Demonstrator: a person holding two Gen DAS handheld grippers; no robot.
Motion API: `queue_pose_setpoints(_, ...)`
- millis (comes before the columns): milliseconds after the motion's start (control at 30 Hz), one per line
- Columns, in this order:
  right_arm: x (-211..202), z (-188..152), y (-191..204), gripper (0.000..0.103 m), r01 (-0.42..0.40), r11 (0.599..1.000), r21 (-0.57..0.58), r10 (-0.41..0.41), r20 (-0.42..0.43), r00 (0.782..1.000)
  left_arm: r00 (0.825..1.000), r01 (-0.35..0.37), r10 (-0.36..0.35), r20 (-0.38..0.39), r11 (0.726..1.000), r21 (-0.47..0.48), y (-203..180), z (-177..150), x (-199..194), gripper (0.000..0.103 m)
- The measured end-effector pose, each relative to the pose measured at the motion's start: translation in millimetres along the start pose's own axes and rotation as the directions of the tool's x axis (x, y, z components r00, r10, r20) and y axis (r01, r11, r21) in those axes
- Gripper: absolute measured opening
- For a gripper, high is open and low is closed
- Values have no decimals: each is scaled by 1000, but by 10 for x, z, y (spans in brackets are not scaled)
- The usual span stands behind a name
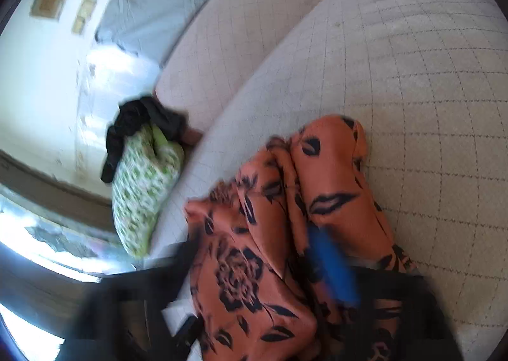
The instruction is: Fold small clothes
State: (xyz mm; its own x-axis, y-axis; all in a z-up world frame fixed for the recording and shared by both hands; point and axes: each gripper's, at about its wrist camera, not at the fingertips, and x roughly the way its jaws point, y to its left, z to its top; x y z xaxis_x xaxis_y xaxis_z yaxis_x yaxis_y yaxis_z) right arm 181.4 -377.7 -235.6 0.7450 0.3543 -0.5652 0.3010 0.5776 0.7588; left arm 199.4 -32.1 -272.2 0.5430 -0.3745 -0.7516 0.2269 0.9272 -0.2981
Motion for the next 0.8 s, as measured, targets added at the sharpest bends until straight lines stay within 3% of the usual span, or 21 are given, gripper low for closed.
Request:
queue_pose_setpoints(100, 87, 96, -5, 83, 35, 998, -52, -38, -50, 998, 1000, 0, 0, 0, 1000, 2, -7, -7, 5, 100)
queue_pose_setpoints(200, 238, 185, -80, 62, -3, 999, -37, -2, -128, 992, 1000, 6, -6, -7, 1000, -3, 3, 0, 13, 100)
queue_pose_setpoints(233, 280, 220, -99, 59, -12, 999, -36, 6, -148, 989, 1000, 8, -8, -8, 1000, -6, 9, -4, 8, 100)
queue_pose_setpoints(367, 454, 268, -54, 58, -17, 996, -92, -2, -211, 978, 1000, 11, -12, -14, 1000, -8, 21, 7, 19, 100)
queue_pose_setpoints(467, 594, 203, 20, 58, 43, 985, -166, -81, -224, 971, 1000, 12, -12, -14, 1000, -7, 18, 7, 31, 100)
queue_pose_setpoints(500, 634, 168, 59, 53, 50, 980, -193, -94, -229, 969, 1000, 13, -13, -14, 1000, -7, 21, 13, 39, 100)
queue_pose_setpoints(533, 656, 133, 106, 38, 53, 973, -223, -105, -230, 968, 1000, 14, -14, -14, 1000, -10, 27, 15, 45, 100)
queue_pose_setpoints(567, 656, 100, 149, 30, 61, 964, -258, -121, -224, 967, 1000, 16, -17, -15, 1000, -13, 30, 21, 50, 100)
queue_pose_setpoints(633, 611, 51, 236, 22, 64, 948, -311, -130, -197, 972, 1000, 19, -20, -15, 1000, -18, 38, 27, 58, 100)
queue_pose_setpoints(800, 262, 26, 531, 18, 51, 914, -403, -72, -37, 997, 999, 39, -39, 11, 999, -6, 15, 36, 15, 100)
